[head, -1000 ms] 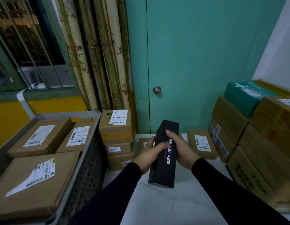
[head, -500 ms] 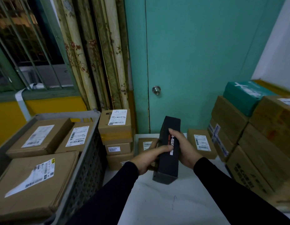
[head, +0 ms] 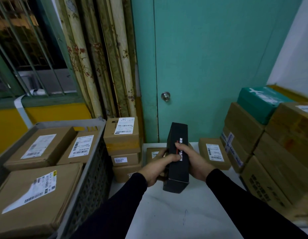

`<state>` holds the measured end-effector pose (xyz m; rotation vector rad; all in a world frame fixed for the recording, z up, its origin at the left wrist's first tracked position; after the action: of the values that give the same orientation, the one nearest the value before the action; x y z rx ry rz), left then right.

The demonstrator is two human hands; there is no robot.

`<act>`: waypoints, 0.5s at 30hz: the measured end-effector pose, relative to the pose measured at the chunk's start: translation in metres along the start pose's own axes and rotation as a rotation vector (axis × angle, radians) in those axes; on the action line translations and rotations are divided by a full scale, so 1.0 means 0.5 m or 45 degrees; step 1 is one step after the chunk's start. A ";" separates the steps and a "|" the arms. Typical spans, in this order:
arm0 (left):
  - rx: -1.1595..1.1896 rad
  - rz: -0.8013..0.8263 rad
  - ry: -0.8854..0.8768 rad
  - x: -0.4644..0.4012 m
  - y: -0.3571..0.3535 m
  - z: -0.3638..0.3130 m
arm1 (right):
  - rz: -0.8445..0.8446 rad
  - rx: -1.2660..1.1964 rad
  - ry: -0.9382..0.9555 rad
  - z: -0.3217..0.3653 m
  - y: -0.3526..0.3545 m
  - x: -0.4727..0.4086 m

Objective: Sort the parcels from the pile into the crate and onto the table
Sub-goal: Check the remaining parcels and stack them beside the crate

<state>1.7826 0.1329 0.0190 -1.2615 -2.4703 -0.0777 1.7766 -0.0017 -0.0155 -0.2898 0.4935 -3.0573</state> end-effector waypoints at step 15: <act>-0.340 -0.041 -0.124 0.000 0.013 -0.034 | -0.409 0.154 0.088 0.025 -0.005 0.002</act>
<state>1.7929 0.1331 0.0340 -1.3593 -2.6317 -0.3741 1.7781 -0.0031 -0.0030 -0.2848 0.2857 -3.4018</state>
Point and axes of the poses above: each hand's wrist, its own x-axis away from the middle knuckle, its own y-axis out of the back of the hand, z = x × y, the point moved 6 cm from there along -x, towards the middle knuckle, and after that the axes turned 12 degrees about z, right-handed, at the moved point
